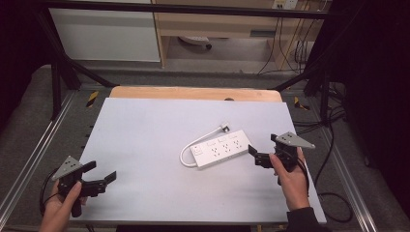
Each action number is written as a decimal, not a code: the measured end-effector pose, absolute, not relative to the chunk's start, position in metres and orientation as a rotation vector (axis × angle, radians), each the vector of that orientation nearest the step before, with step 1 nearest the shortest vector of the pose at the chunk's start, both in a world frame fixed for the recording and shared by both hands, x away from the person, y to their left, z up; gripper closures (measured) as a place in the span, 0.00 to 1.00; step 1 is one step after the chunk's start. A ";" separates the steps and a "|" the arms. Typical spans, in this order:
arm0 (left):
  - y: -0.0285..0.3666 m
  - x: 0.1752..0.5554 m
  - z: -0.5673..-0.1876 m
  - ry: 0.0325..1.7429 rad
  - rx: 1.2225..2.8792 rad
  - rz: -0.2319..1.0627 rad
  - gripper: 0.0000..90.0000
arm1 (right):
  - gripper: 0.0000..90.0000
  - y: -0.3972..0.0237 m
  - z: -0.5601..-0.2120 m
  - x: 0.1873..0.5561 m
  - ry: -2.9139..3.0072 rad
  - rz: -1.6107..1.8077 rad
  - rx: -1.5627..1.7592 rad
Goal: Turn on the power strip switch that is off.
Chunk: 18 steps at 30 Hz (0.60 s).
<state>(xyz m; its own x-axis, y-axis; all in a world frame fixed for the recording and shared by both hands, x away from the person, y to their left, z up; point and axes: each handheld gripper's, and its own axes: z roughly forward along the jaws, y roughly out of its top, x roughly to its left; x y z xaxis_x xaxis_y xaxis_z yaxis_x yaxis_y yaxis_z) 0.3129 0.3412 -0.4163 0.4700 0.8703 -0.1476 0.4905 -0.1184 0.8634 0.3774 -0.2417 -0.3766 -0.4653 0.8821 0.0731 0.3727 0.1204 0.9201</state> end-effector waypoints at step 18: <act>0.339 0.315 -0.420 1.178 1.813 0.507 0.08 | 0.03 -0.227 -0.367 0.396 1.934 1.316 1.189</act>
